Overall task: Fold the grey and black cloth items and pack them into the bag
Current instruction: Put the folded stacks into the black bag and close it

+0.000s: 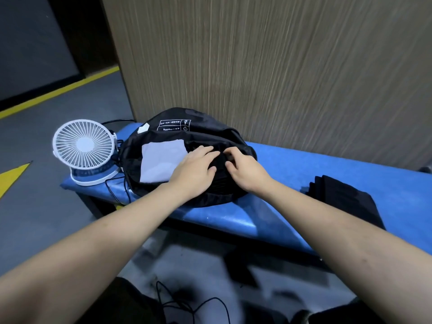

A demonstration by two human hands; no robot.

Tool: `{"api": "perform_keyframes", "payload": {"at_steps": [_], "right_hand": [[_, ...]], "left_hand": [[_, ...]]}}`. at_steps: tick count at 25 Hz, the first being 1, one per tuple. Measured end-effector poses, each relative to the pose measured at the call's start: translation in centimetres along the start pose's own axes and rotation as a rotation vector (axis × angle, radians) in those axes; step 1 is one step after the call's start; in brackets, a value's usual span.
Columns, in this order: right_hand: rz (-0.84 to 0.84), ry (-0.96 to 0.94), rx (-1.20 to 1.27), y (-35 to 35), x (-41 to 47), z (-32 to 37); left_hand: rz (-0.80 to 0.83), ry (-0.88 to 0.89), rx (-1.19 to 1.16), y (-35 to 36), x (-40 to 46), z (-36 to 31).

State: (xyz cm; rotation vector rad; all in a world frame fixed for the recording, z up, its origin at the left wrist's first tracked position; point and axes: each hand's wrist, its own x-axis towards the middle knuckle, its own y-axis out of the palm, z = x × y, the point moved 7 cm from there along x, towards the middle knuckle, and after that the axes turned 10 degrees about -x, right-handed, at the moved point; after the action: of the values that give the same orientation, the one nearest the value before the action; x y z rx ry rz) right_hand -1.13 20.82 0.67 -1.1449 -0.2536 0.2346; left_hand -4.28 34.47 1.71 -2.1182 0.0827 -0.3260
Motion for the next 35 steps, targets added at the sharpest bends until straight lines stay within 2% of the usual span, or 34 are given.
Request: {"api": "perform_keyframes", "payload": {"at_steps": [4,8,15,21,24,28,32,35], "right_hand": [[0.074,0.035,-0.049,0.5,0.2,-1.3],[0.121,0.054,-0.13,0.7,0.6,-2.0],[-0.035,0.234,-0.032,-0.7,1.7,-3.6],[-0.021,0.075,-0.031,-0.7,1.5,-1.7],[-0.024,0.033,-0.033,-1.0,1.2,-1.0],[0.061,0.026,-0.167,-0.5,0.6,-1.8],[0.227,0.035,-0.318,0.8,0.2,-3.4],[0.252,0.059,-0.374,0.6,0.2,-4.2]], "left_hand": [[0.034,0.143,0.088,0.7,1.7,-1.6],[0.114,0.157,0.164,2.6,2.4,-1.5],[0.088,0.175,0.207,2.4,1.4,-0.8],[0.106,0.182,0.212,2.4,2.0,-1.2],[0.105,0.263,0.286,2.4,2.2,-2.3],[0.221,0.259,0.402,3.1,2.3,-2.4],[0.22,0.266,0.525,3.1,2.1,-2.2],[0.222,0.245,0.525,2.8,2.0,-1.8]]}}
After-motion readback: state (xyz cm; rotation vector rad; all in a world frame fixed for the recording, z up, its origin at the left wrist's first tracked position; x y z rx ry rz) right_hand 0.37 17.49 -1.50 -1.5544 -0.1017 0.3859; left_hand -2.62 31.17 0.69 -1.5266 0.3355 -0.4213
